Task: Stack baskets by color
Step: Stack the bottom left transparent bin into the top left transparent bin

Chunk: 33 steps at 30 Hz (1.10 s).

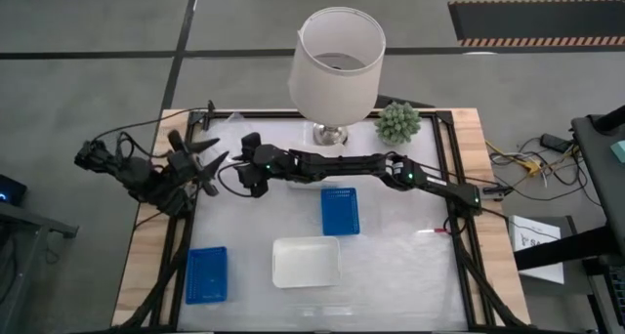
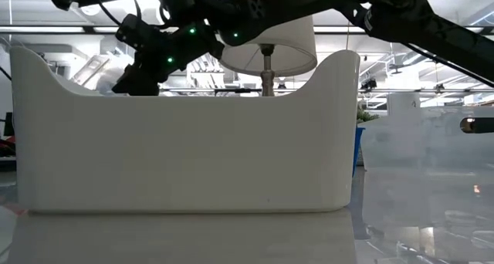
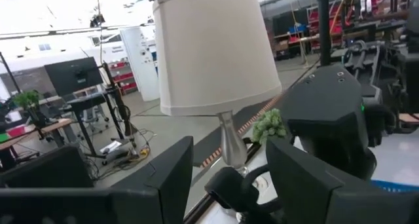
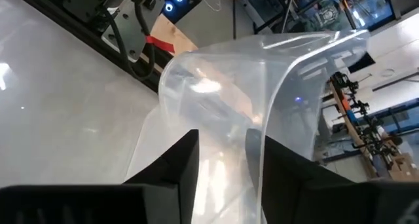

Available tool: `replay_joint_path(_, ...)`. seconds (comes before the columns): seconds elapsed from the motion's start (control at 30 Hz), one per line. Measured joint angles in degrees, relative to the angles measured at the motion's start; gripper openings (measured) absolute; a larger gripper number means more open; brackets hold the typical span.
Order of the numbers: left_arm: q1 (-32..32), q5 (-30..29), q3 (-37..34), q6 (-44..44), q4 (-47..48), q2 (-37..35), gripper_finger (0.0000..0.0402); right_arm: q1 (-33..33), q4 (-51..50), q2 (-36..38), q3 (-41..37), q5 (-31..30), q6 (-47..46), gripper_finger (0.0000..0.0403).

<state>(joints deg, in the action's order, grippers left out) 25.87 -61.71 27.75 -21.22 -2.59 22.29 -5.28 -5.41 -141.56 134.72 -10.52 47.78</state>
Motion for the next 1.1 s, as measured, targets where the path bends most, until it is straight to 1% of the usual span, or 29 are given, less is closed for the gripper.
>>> replay_joint_path(0.3, 0.0, -0.1, 0.0, 4.4, 0.0, 4.0, 0.0178, 0.1, -2.0, 0.5, 0.0, -0.1, -4.0, 0.0143)
replay_joint_path(0.5, 0.0, -0.5, 0.1, 5.9, -0.2, 5.1, 0.0178, 1.1, -3.6, 1.8, 0.0, -0.2, -4.5, 0.0156)
replay_joint_path(0.7, 0.0, -0.5, 0.1, 7.6, -0.2, 5.1, 0.0178, 1.9, -7.9, 3.8, 0.0, -0.3, -7.0, 0.0160)
replay_joint_path(0.83, 0.0, -0.6, 0.3, 9.0, -0.2, 5.4, 0.0178, 2.4, -15.2, 5.9, 0.0, -0.6, -8.0, 0.0156)
replay_joint_path(1.1, 0.0, -0.7, 0.3, 10.9, -0.7, 5.5, 0.0178, 3.7, -32.3, 12.0, 0.0, 0.4, -16.6, 0.0144)
